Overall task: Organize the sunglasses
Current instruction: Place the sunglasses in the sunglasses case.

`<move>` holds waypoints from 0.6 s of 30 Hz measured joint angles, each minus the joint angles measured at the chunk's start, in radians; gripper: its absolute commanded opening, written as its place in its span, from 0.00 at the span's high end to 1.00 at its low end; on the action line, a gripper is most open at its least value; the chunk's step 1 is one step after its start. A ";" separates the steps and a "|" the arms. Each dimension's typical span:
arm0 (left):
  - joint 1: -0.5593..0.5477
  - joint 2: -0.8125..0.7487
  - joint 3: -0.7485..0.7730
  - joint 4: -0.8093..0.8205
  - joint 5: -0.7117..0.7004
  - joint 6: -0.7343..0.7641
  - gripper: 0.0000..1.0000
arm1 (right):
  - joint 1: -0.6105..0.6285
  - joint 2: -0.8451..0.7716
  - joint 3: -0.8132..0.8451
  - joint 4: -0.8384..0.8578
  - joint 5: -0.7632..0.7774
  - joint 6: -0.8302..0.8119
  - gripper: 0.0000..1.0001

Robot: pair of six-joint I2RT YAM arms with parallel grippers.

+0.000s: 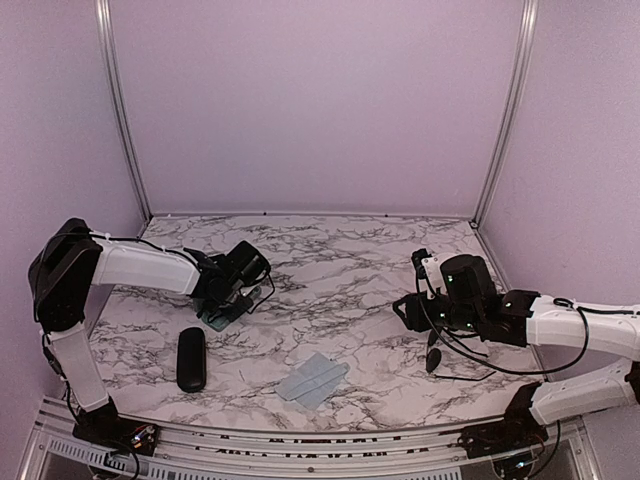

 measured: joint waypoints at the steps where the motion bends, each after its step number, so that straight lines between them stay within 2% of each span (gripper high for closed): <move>1: 0.002 0.000 -0.003 0.006 0.000 -0.005 0.95 | 0.000 0.000 0.000 0.000 0.000 0.000 0.49; 14: 0.021 0.000 -0.030 0.059 0.037 -0.041 0.91 | 0.000 0.000 0.000 0.000 0.000 0.002 0.49; 18: 0.033 -0.001 -0.042 0.080 0.050 -0.051 0.83 | 0.000 0.000 0.000 0.000 0.000 0.003 0.49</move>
